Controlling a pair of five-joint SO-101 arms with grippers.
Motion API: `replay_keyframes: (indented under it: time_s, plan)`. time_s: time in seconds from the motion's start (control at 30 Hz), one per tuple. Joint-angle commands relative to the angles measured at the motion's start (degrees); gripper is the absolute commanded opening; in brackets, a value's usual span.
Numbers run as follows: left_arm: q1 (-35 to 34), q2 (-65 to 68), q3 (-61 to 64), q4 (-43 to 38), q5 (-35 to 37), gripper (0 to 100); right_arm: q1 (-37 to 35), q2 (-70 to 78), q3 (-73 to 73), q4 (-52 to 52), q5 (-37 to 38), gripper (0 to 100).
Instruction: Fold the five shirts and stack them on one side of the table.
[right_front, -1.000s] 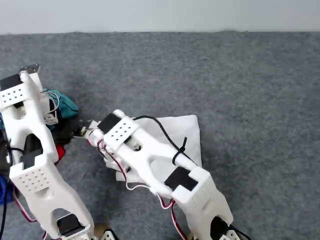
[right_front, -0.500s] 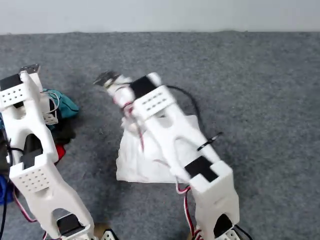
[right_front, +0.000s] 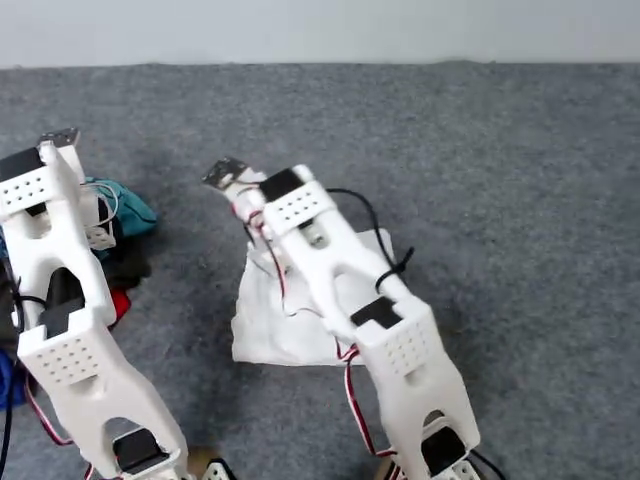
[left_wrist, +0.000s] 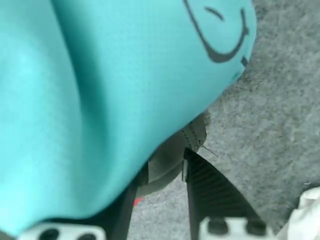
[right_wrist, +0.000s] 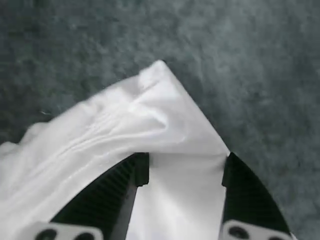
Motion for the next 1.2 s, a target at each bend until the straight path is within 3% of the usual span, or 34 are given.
replay_keyframes:
  time_s: [0.0,0.27,0.43,0.63,0.9,1.17]
  plan:
    - [-0.44,-2.37,-1.45,0.53,-0.88,13,-2.77,-0.75,-2.20,-1.19,-0.18,24.4]
    - [-0.44,-2.46,0.31,0.09,-0.97,13,1.27,-6.73,-11.69,10.59,-0.09,24.4]
    - [-0.44,-2.46,0.40,0.09,-0.97,13,11.12,-11.12,-18.37,20.79,-0.62,24.5]
    - [-0.35,-2.46,0.48,0.35,-0.97,13,23.25,-11.47,-12.57,21.05,-0.79,24.7]
    - [-0.35,-2.46,0.66,1.41,-0.88,13,22.37,-12.09,4.13,20.97,-2.11,24.7]
    - [-0.35,-2.46,0.75,1.76,-0.70,13,18.86,-11.38,5.36,17.89,-2.37,24.7]
